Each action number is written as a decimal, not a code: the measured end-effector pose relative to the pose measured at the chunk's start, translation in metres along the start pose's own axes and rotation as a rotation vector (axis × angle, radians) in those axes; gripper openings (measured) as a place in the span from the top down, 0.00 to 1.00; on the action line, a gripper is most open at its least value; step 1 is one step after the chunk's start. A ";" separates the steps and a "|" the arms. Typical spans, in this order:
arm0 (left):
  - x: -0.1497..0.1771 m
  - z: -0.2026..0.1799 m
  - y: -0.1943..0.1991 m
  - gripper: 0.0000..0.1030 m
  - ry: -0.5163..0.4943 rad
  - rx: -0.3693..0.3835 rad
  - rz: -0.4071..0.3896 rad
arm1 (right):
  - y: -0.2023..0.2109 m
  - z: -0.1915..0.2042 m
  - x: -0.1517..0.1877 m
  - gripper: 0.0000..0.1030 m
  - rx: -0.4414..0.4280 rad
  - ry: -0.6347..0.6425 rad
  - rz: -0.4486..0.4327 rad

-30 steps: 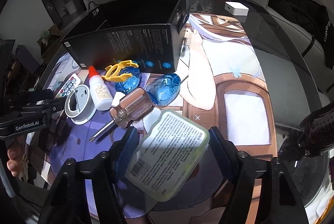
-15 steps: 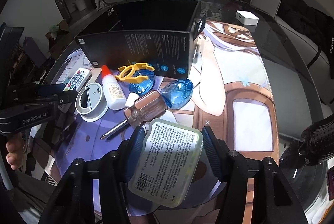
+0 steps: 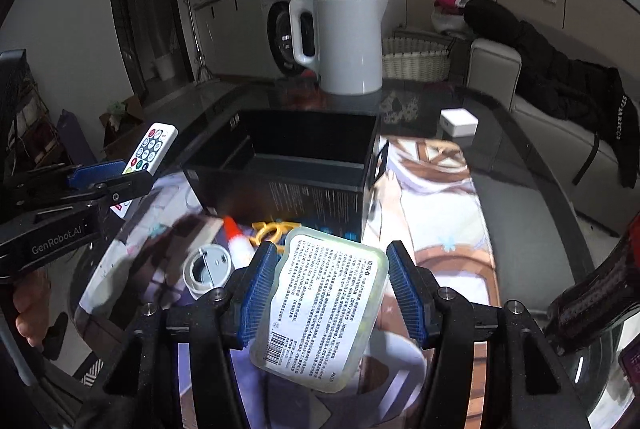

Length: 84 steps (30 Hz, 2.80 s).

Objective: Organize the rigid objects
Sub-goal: 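Lower the remote and container into the black box and open both tools, then grasp the white round lid with the left tool while the right tool grasps the screwdriver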

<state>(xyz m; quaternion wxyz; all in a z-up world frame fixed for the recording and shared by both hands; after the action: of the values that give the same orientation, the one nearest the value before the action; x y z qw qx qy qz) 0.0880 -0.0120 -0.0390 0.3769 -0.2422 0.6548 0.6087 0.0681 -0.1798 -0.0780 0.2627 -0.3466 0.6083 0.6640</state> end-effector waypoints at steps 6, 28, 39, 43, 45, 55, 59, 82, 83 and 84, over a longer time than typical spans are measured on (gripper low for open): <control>-0.034 0.006 0.023 0.63 0.032 -0.010 -0.174 | 0.030 0.007 -0.038 0.45 0.021 0.012 -0.223; -0.063 0.015 -0.090 0.63 0.171 -0.052 0.085 | -0.021 0.019 -0.133 0.45 0.043 -0.024 -0.326; -0.038 -0.001 -0.123 0.63 0.120 -0.045 0.267 | -0.099 0.007 -0.086 0.45 -0.010 -0.051 0.063; -0.037 0.001 -0.126 0.63 0.121 -0.033 0.284 | -0.110 0.003 -0.080 0.45 -0.015 -0.054 0.121; -0.032 0.002 -0.131 0.63 0.121 -0.030 0.310 | -0.112 0.003 -0.077 0.44 -0.024 -0.051 0.143; -0.029 0.005 -0.127 0.61 0.110 -0.020 0.311 | -0.114 0.001 -0.069 0.44 -0.033 -0.066 0.191; -0.028 0.006 -0.118 0.60 0.118 0.001 0.301 | -0.109 -0.003 -0.070 0.44 -0.039 -0.072 0.187; 0.044 -0.034 -0.085 0.43 -0.047 0.086 0.437 | -0.068 -0.014 0.005 0.44 -0.149 -0.130 0.404; 0.047 -0.035 -0.088 0.43 -0.045 0.089 0.449 | -0.070 -0.014 0.009 0.44 -0.149 -0.140 0.418; 0.051 -0.036 -0.090 0.42 -0.043 0.093 0.463 | -0.072 -0.013 0.014 0.44 -0.150 -0.148 0.431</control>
<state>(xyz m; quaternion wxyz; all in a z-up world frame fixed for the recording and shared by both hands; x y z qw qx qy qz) 0.1205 -0.0528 -0.1354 0.2516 -0.0548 0.7121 0.6531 0.1172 -0.1845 -0.1342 0.1322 -0.1778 0.5963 0.7716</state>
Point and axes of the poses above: each gripper's, at about its wrist camera, not at the fingertips, and y roughly against the way its jaws point, z to its left, x to its underside, the point moved 6 cm from there along -y, roughly the way its jaws point, and after that the axes turned 2 degrees about -z, right-handed, at the moved point
